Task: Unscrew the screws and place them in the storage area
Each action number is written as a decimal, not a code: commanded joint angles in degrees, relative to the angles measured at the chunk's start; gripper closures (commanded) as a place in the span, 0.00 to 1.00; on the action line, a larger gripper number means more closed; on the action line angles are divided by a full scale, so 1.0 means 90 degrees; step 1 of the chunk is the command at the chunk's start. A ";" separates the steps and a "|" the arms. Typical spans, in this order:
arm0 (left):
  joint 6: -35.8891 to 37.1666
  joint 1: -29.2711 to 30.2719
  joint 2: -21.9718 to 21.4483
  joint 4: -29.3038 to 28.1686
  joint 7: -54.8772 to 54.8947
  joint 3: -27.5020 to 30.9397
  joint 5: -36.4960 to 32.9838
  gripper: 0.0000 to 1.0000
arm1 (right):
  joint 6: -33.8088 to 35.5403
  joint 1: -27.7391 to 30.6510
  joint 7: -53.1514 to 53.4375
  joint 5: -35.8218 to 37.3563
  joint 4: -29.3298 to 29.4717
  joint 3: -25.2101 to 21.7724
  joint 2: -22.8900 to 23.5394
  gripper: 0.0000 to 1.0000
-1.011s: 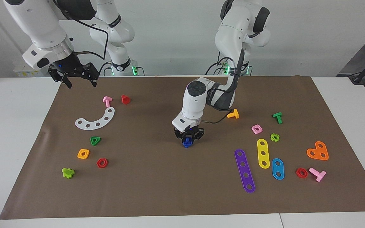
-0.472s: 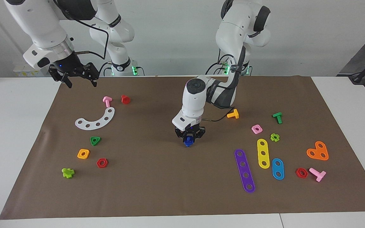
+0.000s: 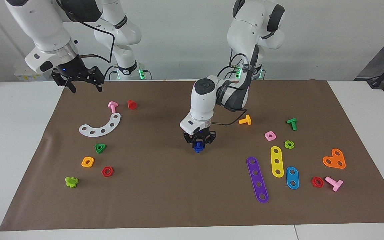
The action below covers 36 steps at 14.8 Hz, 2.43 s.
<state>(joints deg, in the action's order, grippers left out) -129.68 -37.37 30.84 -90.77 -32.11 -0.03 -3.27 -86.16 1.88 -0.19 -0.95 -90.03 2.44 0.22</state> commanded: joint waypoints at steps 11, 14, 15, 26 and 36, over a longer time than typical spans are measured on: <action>-0.0689 -0.0135 -0.0213 -0.0696 -0.0095 0.0082 -0.0193 0.73 | -0.0163 0.0113 -0.0067 -0.0041 -0.0241 0.0061 -0.0181 0.00; -0.0786 -0.0135 -0.0213 -0.0773 -0.0094 0.0072 -0.0193 0.65 | -0.0163 0.0113 -0.0067 -0.0041 -0.0251 0.0061 -0.0181 0.00; -0.0854 -0.0135 -0.0223 -0.0832 -0.0094 0.0082 -0.0193 0.63 | -0.0163 0.0113 -0.0067 -0.0041 -0.0261 0.0061 -0.0181 0.00; -0.0992 -0.0164 -0.0262 -0.0920 -0.0094 0.0082 -0.0193 0.41 | -0.0163 0.0113 -0.0067 -0.0041 -0.0280 0.0061 -0.0201 0.00; -0.0894 -0.0174 -0.0252 -0.0823 -0.0104 0.0092 -0.0193 0.97 | -0.0163 0.0113 -0.0067 -0.0041 -0.0290 0.0061 -0.0210 0.00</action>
<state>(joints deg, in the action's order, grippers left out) -137.42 -37.98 30.23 -96.40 -32.10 -0.12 -3.47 -86.16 1.88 -0.19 -0.95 -90.56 2.44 -0.09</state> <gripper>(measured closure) 0.542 0.000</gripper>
